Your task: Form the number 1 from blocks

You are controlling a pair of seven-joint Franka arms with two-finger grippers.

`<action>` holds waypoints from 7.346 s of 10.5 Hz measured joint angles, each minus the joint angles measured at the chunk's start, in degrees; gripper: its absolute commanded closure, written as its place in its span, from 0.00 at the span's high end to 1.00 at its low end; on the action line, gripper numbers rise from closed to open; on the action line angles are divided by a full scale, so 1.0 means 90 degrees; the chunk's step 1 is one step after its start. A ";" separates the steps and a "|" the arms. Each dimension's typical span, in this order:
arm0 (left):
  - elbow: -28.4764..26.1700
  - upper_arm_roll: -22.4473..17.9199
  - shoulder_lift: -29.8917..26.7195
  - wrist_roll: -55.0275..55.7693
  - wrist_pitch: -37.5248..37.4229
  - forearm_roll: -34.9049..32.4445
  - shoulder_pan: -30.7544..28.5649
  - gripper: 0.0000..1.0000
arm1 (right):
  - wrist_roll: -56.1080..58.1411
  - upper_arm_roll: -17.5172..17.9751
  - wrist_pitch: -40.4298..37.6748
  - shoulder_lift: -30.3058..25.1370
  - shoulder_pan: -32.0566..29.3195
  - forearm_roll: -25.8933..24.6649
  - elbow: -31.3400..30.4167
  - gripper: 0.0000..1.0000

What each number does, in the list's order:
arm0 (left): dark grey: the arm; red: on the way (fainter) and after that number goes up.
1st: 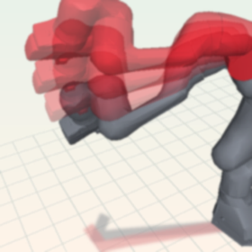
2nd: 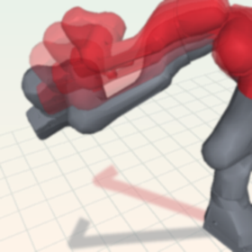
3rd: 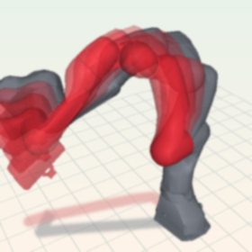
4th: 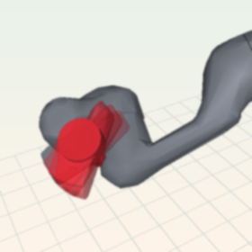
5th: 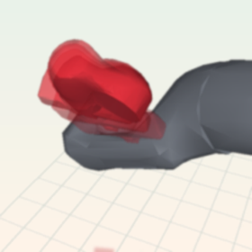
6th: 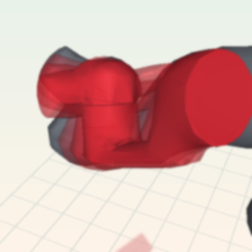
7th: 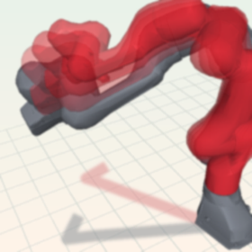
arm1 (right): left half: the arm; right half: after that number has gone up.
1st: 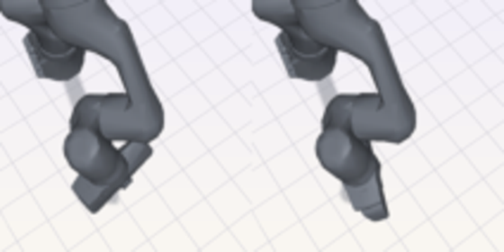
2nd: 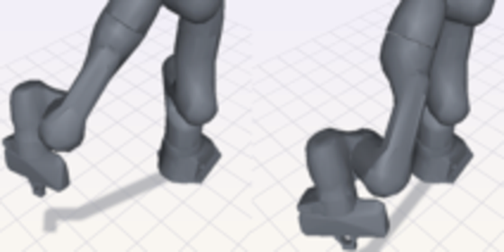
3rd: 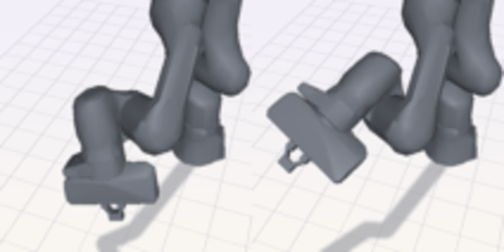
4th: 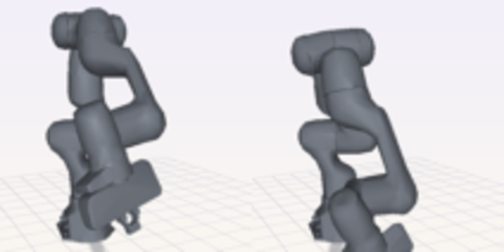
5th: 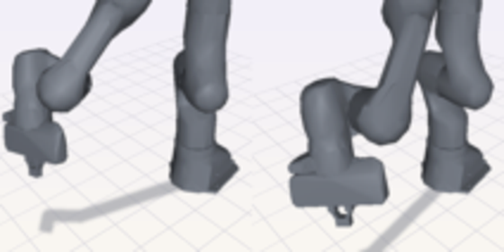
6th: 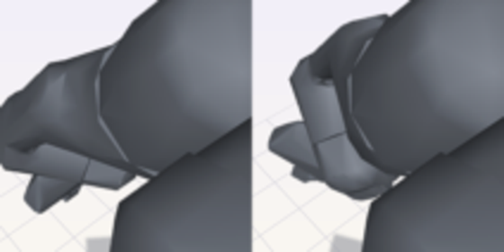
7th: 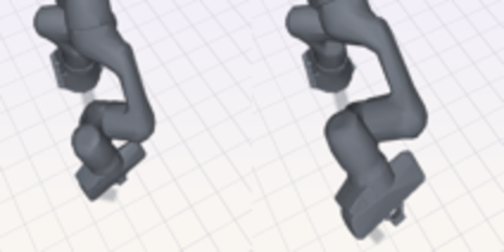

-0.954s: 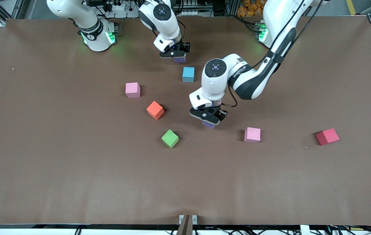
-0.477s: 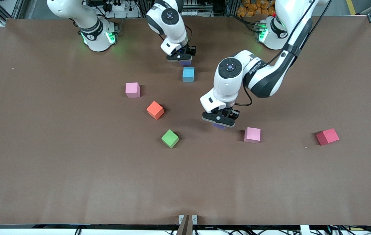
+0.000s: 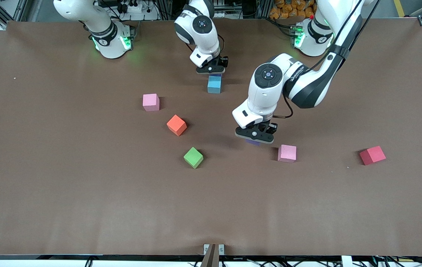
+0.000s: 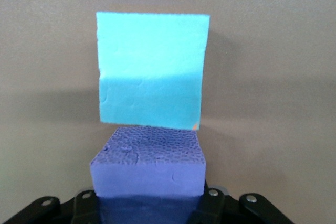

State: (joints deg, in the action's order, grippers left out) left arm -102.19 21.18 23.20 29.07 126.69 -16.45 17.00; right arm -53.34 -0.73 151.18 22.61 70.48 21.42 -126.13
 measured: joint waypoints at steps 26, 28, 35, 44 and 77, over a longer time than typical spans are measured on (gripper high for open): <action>-0.0256 0.0289 0.0815 0.3605 0.0009 0.1058 0.1799 0.00 | -0.0258 0.0502 -0.1093 -0.0139 -0.4886 -0.1375 0.0893 1.00; -0.0254 0.0290 0.0907 0.3605 0.0162 0.1058 0.1853 0.00 | -0.0618 0.0502 -0.1023 0.0207 -0.4862 -0.1371 0.1163 1.00; -0.0254 0.0289 0.1071 0.3605 0.0202 0.1058 0.1936 0.00 | -0.0719 0.0515 -0.0984 0.0415 -0.4560 -0.1371 0.0974 0.94; -0.0054 0.0261 0.1212 0.3596 0.0382 0.1041 0.1935 1.00 | -0.0698 0.0515 -0.0579 0.0677 -0.4396 -0.1370 0.0911 0.61; 0.0136 -0.2625 0.0988 -0.1497 0.0310 0.1737 0.0594 1.00 | 0.0918 -0.0409 -0.1521 0.1534 -0.1399 -0.1675 0.2948 0.66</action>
State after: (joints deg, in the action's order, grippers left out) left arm -100.97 -2.45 32.09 15.60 129.48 -0.81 22.35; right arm -45.08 -4.41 137.49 36.41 57.89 6.34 -99.59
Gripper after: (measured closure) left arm 0.000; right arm 0.344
